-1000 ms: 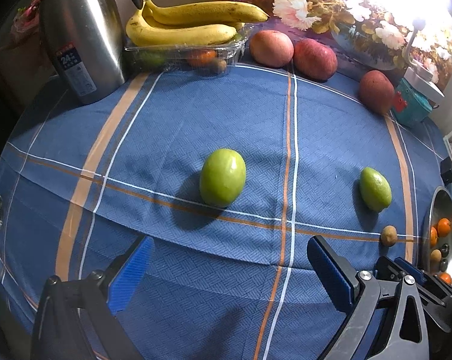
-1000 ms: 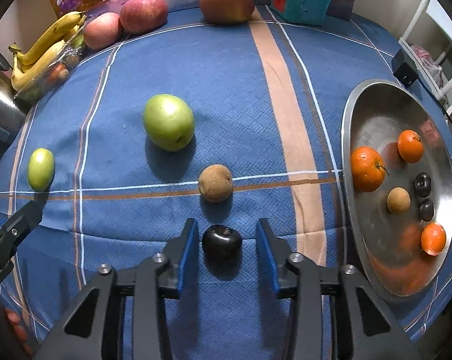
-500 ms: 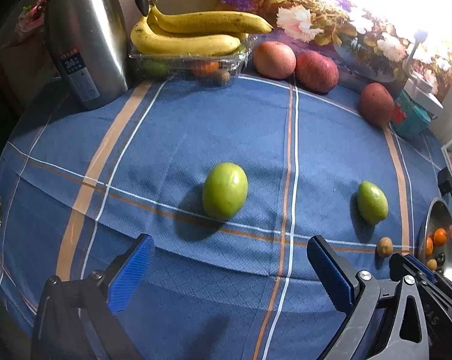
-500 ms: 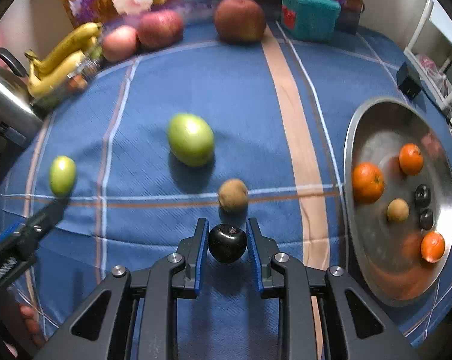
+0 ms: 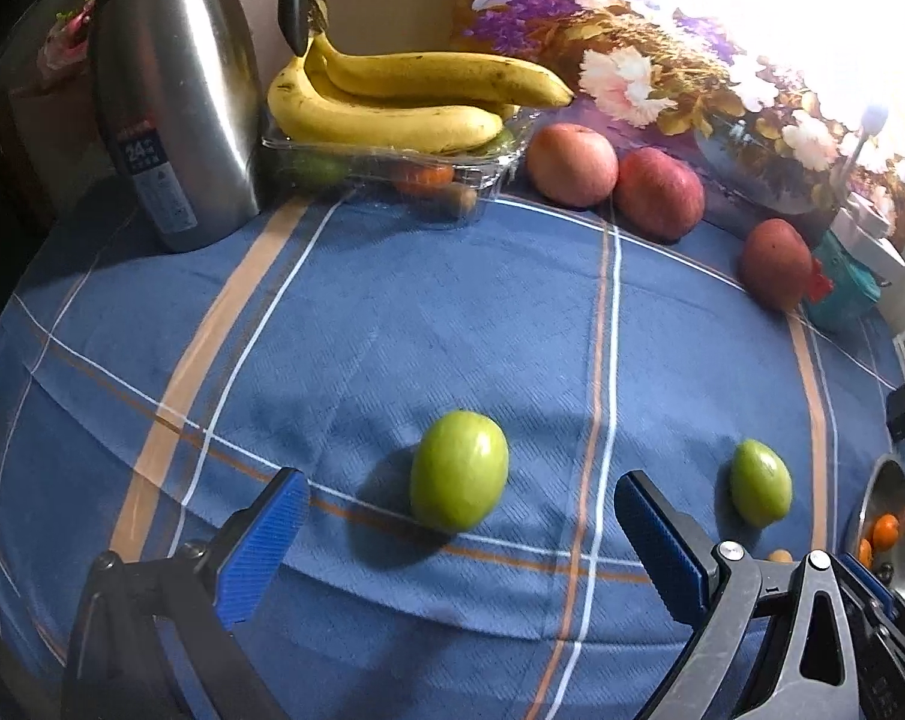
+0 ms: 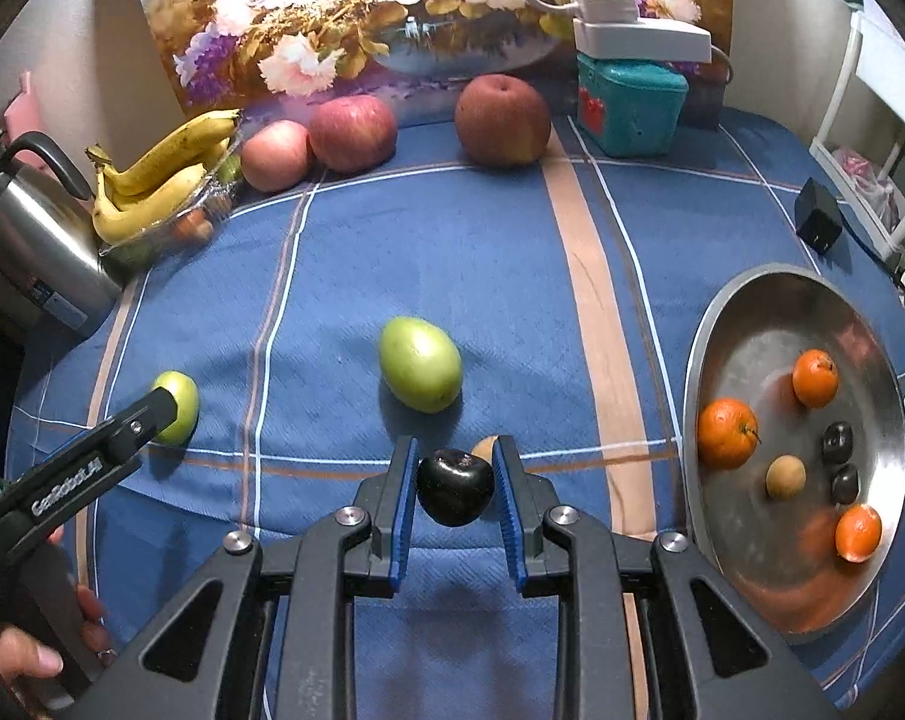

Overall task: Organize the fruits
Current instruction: 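Close the left gripper on the large green apple while the right gripper holds the plum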

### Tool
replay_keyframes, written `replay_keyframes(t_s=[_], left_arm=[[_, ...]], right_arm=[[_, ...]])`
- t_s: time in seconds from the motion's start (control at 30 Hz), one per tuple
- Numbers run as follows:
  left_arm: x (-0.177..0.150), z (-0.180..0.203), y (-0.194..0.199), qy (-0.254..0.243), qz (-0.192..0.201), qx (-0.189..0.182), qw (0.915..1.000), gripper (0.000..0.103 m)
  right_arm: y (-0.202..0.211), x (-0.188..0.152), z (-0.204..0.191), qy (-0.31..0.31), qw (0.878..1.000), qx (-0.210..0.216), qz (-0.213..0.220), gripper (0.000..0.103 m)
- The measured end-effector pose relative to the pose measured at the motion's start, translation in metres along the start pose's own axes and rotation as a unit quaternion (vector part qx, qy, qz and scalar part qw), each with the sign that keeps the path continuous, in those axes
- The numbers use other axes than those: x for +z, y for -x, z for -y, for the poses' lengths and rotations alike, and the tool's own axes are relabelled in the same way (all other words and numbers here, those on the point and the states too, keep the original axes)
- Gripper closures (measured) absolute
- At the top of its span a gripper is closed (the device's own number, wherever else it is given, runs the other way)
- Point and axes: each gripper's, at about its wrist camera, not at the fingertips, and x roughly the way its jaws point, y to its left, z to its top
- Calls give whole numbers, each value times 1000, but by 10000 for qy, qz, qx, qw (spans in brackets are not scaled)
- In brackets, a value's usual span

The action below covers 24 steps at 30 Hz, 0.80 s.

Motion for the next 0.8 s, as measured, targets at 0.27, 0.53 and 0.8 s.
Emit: replay_keyframes(t_s=[0.27,0.53,0.8], left_arm=[[8,-7,-23,99,-111,23,9999,22],[10,-7,-33,114,-163,-88,9998,42],[9,-4,-36,53,-250,-143,9996,61]], right_arm=[[-2,1,2,-18,10000,55,-3,77],[-3,5,10,-147,9998,117,49,77],[3,7,12,-180,9996,127,196,77]])
